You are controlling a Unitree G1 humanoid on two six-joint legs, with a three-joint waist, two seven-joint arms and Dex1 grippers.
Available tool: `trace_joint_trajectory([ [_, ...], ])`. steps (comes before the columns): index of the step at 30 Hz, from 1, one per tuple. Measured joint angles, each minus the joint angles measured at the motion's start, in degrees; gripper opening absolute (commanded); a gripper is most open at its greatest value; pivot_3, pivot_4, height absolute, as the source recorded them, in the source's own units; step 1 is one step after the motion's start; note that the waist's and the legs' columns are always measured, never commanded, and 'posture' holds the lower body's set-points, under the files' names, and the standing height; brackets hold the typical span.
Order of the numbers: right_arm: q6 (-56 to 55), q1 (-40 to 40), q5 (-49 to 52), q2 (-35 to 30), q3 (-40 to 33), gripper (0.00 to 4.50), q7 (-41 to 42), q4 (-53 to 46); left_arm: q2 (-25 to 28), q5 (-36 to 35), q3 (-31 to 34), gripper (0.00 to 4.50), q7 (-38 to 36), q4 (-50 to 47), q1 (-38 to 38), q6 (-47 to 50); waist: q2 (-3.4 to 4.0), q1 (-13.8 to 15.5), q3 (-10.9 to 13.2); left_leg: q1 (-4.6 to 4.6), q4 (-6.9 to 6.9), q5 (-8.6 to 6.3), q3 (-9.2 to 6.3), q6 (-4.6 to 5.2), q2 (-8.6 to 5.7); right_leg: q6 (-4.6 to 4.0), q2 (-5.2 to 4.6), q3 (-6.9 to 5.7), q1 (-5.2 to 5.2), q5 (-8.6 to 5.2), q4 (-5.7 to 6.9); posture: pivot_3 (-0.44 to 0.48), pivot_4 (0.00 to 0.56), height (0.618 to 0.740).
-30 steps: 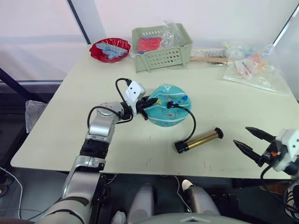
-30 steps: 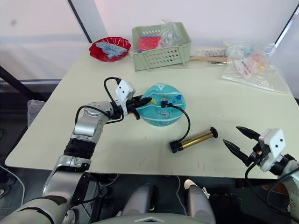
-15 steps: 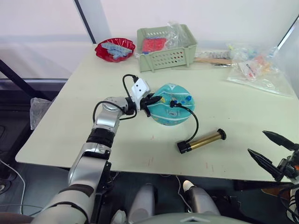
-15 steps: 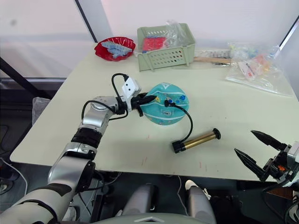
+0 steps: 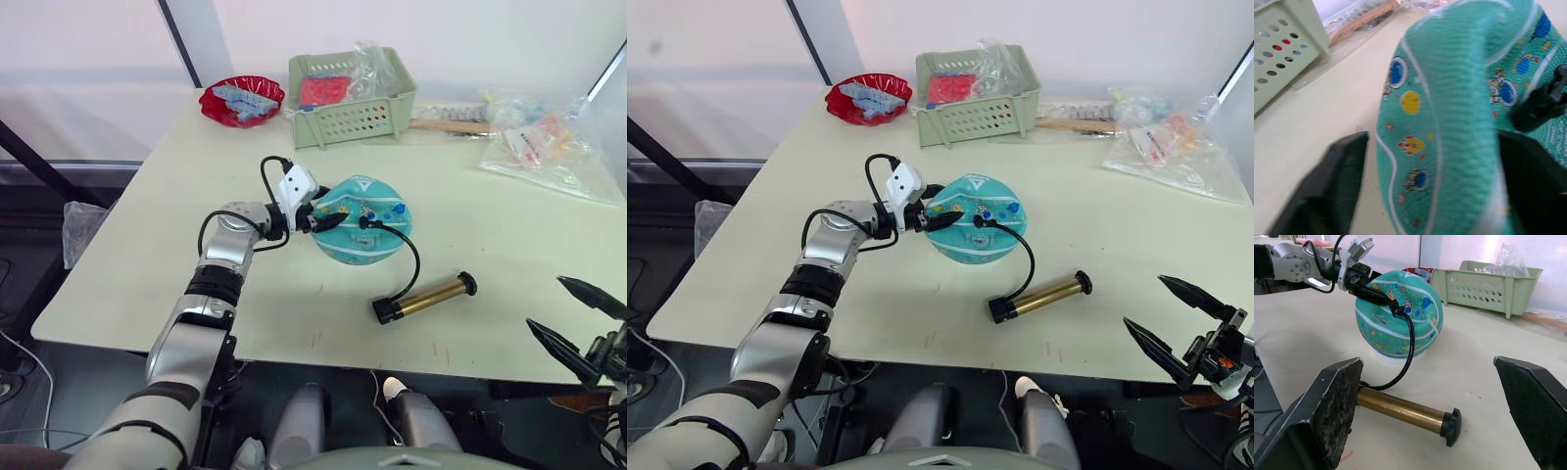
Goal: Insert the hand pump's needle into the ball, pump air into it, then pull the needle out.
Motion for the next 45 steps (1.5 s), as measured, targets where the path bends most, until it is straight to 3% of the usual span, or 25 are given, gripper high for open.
trace_joint_trajectory([
  [6, -0.19, -0.64, 0.04, 0.00, 0.77, 4.50, 0.72, 0.94, 0.26, -2.22, 1.06, 4.41, -1.58, -6.13, 3.15, 2.43, 0.02, -0.70, 0.06, -0.62, 0.06, 0.01, -0.13, -0.01, -0.02, -0.11, 0.00, -0.10, -0.53, 0.11, 0.00, 0.000, 0.150, 0.736],
  [22, -0.77, -4.13, 0.03, -0.03, 3.23, 4.50, 1.95, 4.01, 4.58, -8.61, 5.62, 4.41, -2.59, -18.33, 7.42, 7.35, 0.02, -1.16, 0.19, -0.57, 0.11, 0.01, -0.13, -0.01, -0.02, -0.12, 0.00, -0.08, -0.54, 0.12, 0.14, 0.000, 0.150, 0.736],
  [29, -3.11, -6.07, -1.41, -0.80, 3.72, 4.50, 2.90, 7.09, 7.80, -15.11, 10.22, 4.41, -3.42, -27.79, 15.78, 12.19, 0.04, -1.26, 0.20, -0.50, 0.19, 0.01, -0.07, -0.01, 0.02, -0.13, 0.01, -0.03, -0.54, 0.12, 0.31, 0.000, 0.150, 0.736],
  [36, -5.42, -7.39, -3.31, -1.87, 3.69, 4.50, 3.53, 12.77, 10.58, -18.75, 14.01, 4.41, -1.83, -37.81, 29.64, 16.98, 0.05, -1.21, 0.21, -0.33, 0.22, 0.02, 0.04, -0.01, 0.05, -0.17, 0.02, 0.10, -0.54, 0.10, 0.63, 0.000, 0.150, 0.736],
  [45, -7.10, -5.82, -3.36, -5.55, 1.38, 4.50, 7.83, 22.03, 14.51, -18.93, 19.15, 4.41, -1.81, -39.62, 44.98, 14.34, 0.02, -1.79, 0.25, 0.29, 0.23, 0.02, 0.61, -0.01, 0.13, -0.38, 0.02, 0.58, -0.32, -0.06, 0.87, 0.000, 0.150, 0.736],
])
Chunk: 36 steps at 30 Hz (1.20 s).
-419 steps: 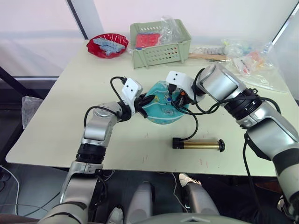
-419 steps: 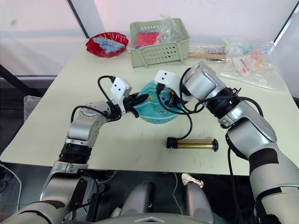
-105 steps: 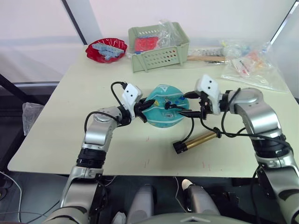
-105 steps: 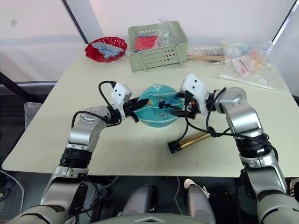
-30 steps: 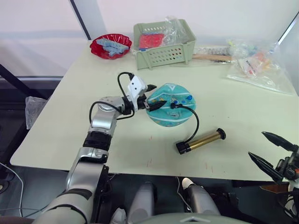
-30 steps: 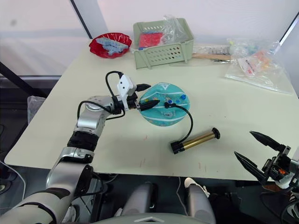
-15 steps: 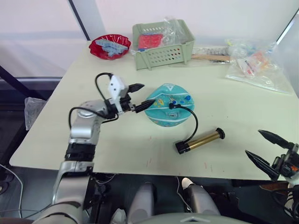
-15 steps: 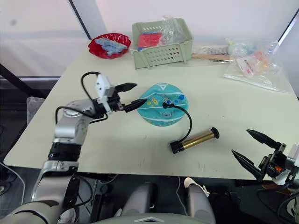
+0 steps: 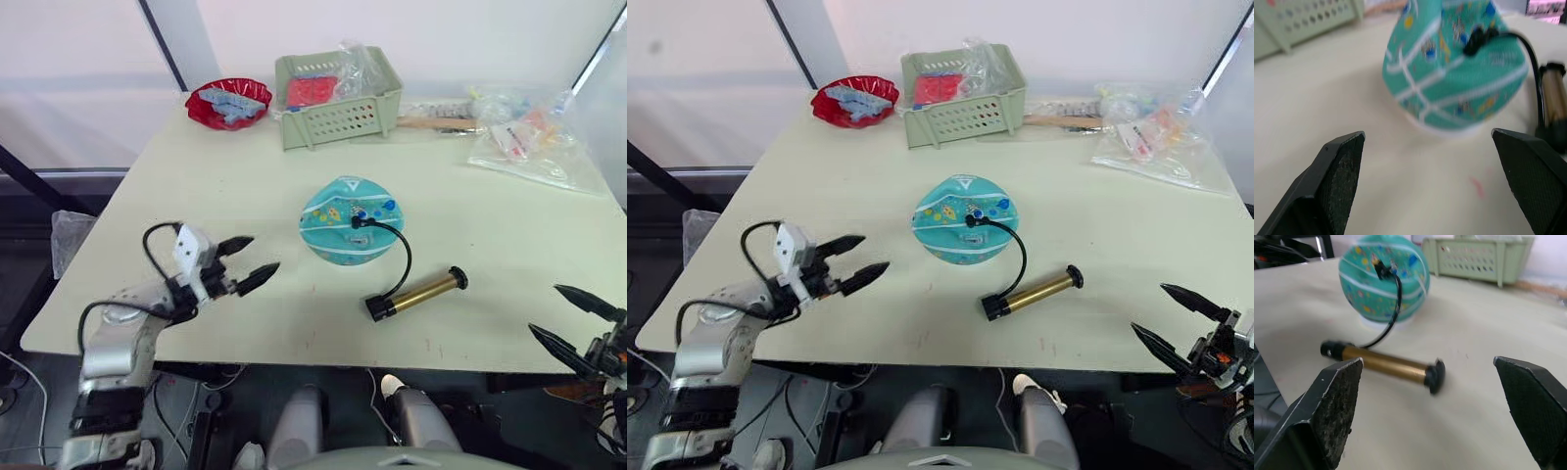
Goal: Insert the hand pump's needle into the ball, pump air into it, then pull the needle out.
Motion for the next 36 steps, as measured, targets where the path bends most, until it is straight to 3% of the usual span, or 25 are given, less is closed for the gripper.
trace_joint_trajectory([
  [13, -0.37, 0.36, 0.96, -2.50, -3.42, 4.50, 3.20, 6.67, 1.68, -1.09, 4.75, 4.41, -2.86, 3.78, 8.69, -3.79, -0.06, -0.87, 0.02, 0.13, -0.02, 0.00, 0.28, 0.01, 0.08, 0.17, 0.01, 0.22, -0.07, -0.10, 0.07, 0.000, 0.150, 0.736],
  [24, -1.84, 0.92, 0.98, -2.50, -3.42, 4.50, 4.16, 7.39, 1.92, -1.20, 5.99, 4.41, -4.38, 3.90, 10.20, -5.88, -0.07, -0.83, 0.01, 0.14, -0.02, 0.00, 0.39, 0.01, 0.09, 0.19, -0.01, 0.31, -0.09, -0.10, 0.07, 0.000, 0.150, 0.736],
  [30, -1.81, 2.01, 1.72, -2.20, -3.41, 4.50, 4.89, 5.76, 2.14, -1.98, 4.63, 4.41, -5.46, -2.66, 11.22, -4.26, -0.06, -0.74, 0.01, 0.17, -0.02, 0.00, 0.45, 0.01, 0.14, 0.20, -0.04, 0.40, -0.10, -0.10, 0.10, 0.000, 0.150, 0.736],
  [36, -1.20, 2.73, 2.60, -0.05, -2.24, 4.50, 4.99, 0.36, 2.19, -2.98, -2.47, 4.41, -4.60, -12.45, 8.49, 1.03, -0.06, -0.80, 0.01, 0.18, -0.02, -0.01, 0.49, 0.01, 0.11, 0.21, 0.01, 0.45, -0.10, -0.10, 0.13, 0.000, 0.150, 0.736],
])
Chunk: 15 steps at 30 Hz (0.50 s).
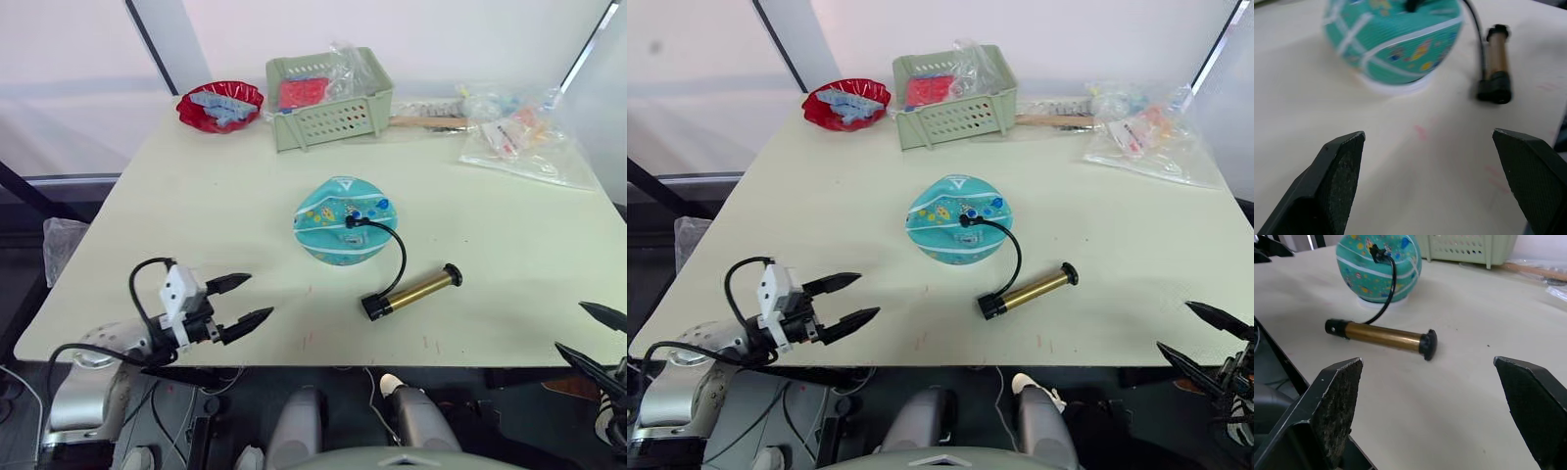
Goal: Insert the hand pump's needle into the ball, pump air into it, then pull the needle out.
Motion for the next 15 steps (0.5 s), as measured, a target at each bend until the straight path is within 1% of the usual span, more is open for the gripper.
trace_joint_trajectory([
  [3, 1.20, -0.11, 0.46, 0.19, 0.70, 4.50, -0.21, -2.44, -0.50, -0.53, -4.69, 4.41, 1.80, -5.16, -2.56, 4.37, 0.00, -0.03, 0.00, 0.01, 0.00, 0.00, 0.03, 0.00, -0.03, 0.01, 0.00, 0.04, 0.00, 0.01, 0.01, 0.000, 0.150, 0.736],
  [5, 1.58, -0.24, 0.61, 0.19, 0.71, 4.50, -0.28, -2.89, -0.68, -0.55, -5.66, 4.41, 1.95, -6.19, -2.94, 5.06, 0.00, -0.08, 0.00, 0.02, 0.00, 0.00, 0.05, 0.00, -0.03, 0.01, 0.01, 0.05, 0.00, 0.01, 0.01, 0.000, 0.150, 0.736],
  [6, 2.28, -0.12, 1.25, 0.13, 0.68, 4.50, -0.59, -4.24, -1.00, -0.84, -7.86, 4.41, 3.07, -7.57, -4.92, 7.65, 0.00, -0.04, 0.00, 0.03, 0.00, 0.00, 0.02, 0.00, -0.03, 0.00, 0.06, 0.05, 0.00, 0.00, 0.03, 0.000, 0.150, 0.736],
  [10, 3.65, 1.33, 1.88, 0.04, 0.74, 4.50, -0.61, -6.98, -0.96, -1.01, -11.52, 4.41, 3.04, -8.79, -9.15, 10.25, 0.01, 0.20, 0.00, 0.01, 0.01, 0.00, -0.04, 0.00, -0.07, 0.01, 0.07, 0.03, 0.00, 0.00, 0.03, 0.000, 0.150, 0.736],
  [15, 4.40, 2.26, 1.98, 0.32, 1.27, 4.50, -1.41, -10.45, -2.28, 0.62, -17.89, 4.41, 2.68, -7.63, -17.36, 11.69, 0.01, 0.07, 0.00, 0.00, 0.01, 0.00, 0.00, 0.00, -0.11, 0.03, 0.06, 0.06, 0.00, 0.01, 0.02, 0.000, 0.150, 0.736],
])
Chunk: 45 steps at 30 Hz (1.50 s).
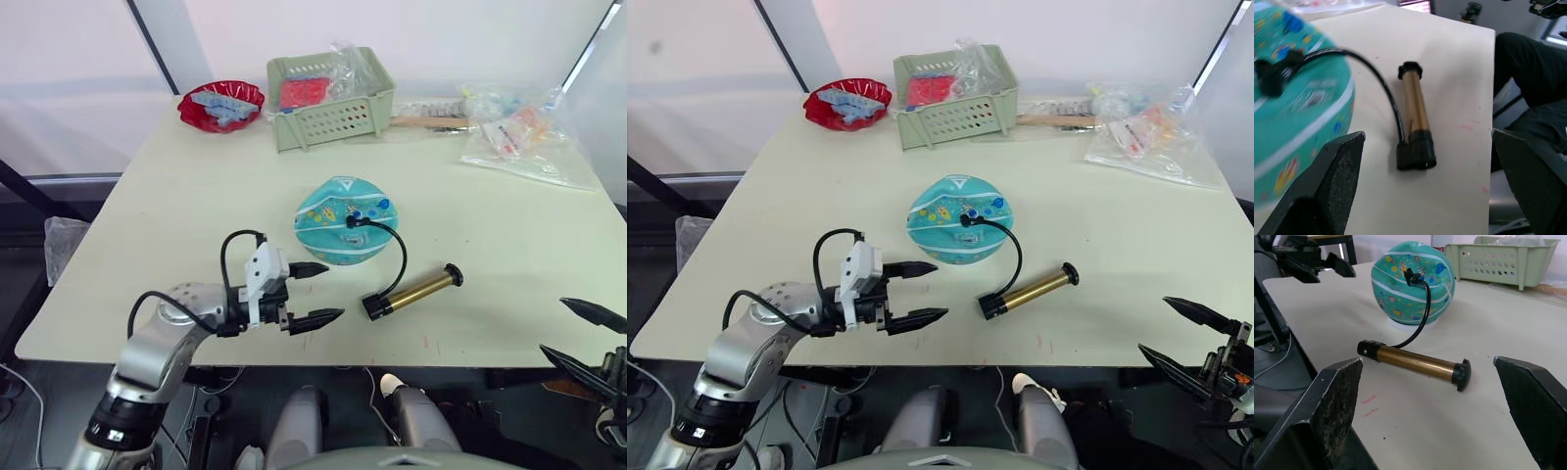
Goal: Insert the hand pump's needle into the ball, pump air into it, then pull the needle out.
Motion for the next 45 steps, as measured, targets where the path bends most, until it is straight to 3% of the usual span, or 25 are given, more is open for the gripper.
trace_joint_trajectory([
  [11, 1.13, 1.82, 0.41, 1.37, -0.05, 4.50, -3.60, -4.52, -9.21, 7.07, -14.21, 4.41, -0.75, 9.59, -14.09, 0.52, -0.01, -0.07, 0.00, -0.06, 0.01, 0.00, -0.12, 0.00, -0.02, 0.19, 0.07, -0.03, -0.01, 0.12, 0.01, 0.000, 0.150, 0.736],
  [14, 0.85, 1.92, -0.08, 1.89, 0.02, 4.50, -3.80, -4.54, -13.34, 9.28, -16.24, 3.57, 1.38, 14.02, -17.61, 1.49, -0.02, -0.03, 0.01, -0.08, 0.05, 0.00, -0.12, 0.00, -0.03, 0.22, 0.07, -0.03, 0.00, 0.12, 0.01, 0.000, 0.150, 0.736],
  [15, 0.33, 1.80, -0.30, 2.14, 0.07, 4.50, -3.97, -4.55, -15.09, 9.96, -16.54, 2.92, 2.62, 15.51, -19.07, 2.16, -0.03, -0.03, 0.01, -0.10, 0.12, 0.00, -0.13, 0.01, -0.03, 0.23, 0.07, -0.03, 0.00, 0.13, 0.02, 0.000, 0.150, 0.736],
  [16, 0.09, 1.79, -0.33, 2.24, 0.07, 4.50, -4.05, -4.57, -15.25, 10.33, -16.59, 2.72, 2.79, 15.62, -19.42, 2.30, -0.03, -0.13, 0.01, -0.10, 0.12, 0.00, -0.13, 0.00, -0.03, 0.23, 0.08, -0.03, 0.00, 0.13, 0.01, 0.000, 0.150, 0.736],
  [25, -1.21, 0.78, -0.95, 3.96, 0.80, 4.50, -6.26, -4.74, -18.96, 14.11, -20.88, 2.72, 3.96, 17.88, -21.49, 3.49, -0.01, 0.06, 0.00, -0.12, 0.15, 0.00, -0.15, 0.01, -0.03, 0.23, 0.08, -0.04, 0.00, 0.13, 0.03, 0.000, 0.150, 0.736],
  [35, -2.52, -0.88, -1.71, 4.30, 1.13, 4.50, -6.17, -4.15, -25.12, 22.48, -25.37, 2.72, 13.44, 23.14, -24.13, 8.74, -0.02, -0.06, 0.01, -0.14, 0.16, 0.00, -0.20, 0.01, -0.04, 0.23, 0.09, -0.05, 0.00, 0.13, 0.04, 0.000, 0.150, 0.736],
  [45, -3.24, -0.98, -1.86, 4.31, 1.18, 4.50, -6.05, -2.68, -27.39, 25.00, -25.68, 2.72, 15.03, 25.94, -24.45, 9.01, -0.01, -0.05, 0.00, -0.14, 0.16, 0.00, -0.20, 0.01, -0.06, 0.23, 0.08, -0.06, 0.00, 0.14, 0.05, 0.000, 0.150, 0.736],
])
